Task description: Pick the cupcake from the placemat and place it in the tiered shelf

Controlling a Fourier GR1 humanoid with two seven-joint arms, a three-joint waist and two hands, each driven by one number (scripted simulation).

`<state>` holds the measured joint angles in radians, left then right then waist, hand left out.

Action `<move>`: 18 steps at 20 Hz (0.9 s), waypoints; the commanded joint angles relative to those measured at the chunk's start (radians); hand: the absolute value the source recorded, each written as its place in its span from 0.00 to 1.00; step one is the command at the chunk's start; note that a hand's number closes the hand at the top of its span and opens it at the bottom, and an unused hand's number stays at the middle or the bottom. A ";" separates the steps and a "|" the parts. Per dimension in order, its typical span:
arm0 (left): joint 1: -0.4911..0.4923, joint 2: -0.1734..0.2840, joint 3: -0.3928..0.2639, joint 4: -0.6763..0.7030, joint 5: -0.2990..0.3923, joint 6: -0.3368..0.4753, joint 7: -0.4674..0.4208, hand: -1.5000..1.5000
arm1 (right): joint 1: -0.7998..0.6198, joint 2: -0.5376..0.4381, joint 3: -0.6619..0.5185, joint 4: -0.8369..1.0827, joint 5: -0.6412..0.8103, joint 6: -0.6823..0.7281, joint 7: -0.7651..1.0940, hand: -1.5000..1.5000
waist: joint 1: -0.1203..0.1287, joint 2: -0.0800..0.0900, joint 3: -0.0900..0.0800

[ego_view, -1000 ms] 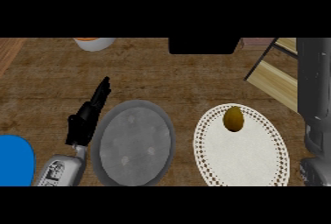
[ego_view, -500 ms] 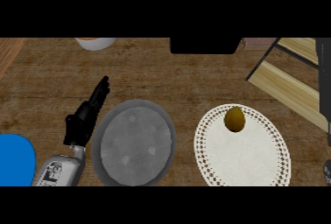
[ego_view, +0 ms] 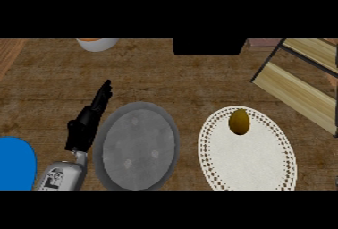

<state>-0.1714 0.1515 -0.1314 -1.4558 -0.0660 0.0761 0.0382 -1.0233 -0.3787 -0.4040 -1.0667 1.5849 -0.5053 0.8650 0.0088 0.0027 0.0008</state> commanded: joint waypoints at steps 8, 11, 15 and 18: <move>-0.025 0.006 0.033 -0.003 0.008 -0.026 0.011 0.50 | 0.029 -0.109 -0.047 0.128 0.104 0.025 0.145 1.00 | -0.004 0.000 -0.002; 0.013 -0.030 -0.006 0.003 -0.031 0.002 -0.012 0.50 | 0.078 -0.095 -0.053 0.049 0.132 0.026 0.211 0.00 | -0.012 -0.005 -0.001; 0.005 0.011 0.042 -0.033 0.002 -0.038 0.020 0.50 | 0.118 -0.037 -0.033 0.004 0.149 -0.015 0.260 0.00 | -0.001 -0.004 -0.001; 0.010 0.003 0.046 0.013 -0.002 -0.040 -0.013 0.50 | 0.097 -0.039 -0.055 -0.081 0.069 0.014 0.218 0.00 | -0.006 -0.004 -0.001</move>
<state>-0.1719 0.1435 -0.0967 -1.4375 -0.0761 0.0544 0.0220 -0.9240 -0.4357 -0.4543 -1.0896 1.6774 -0.4840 1.0151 0.0008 -0.0011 -0.0002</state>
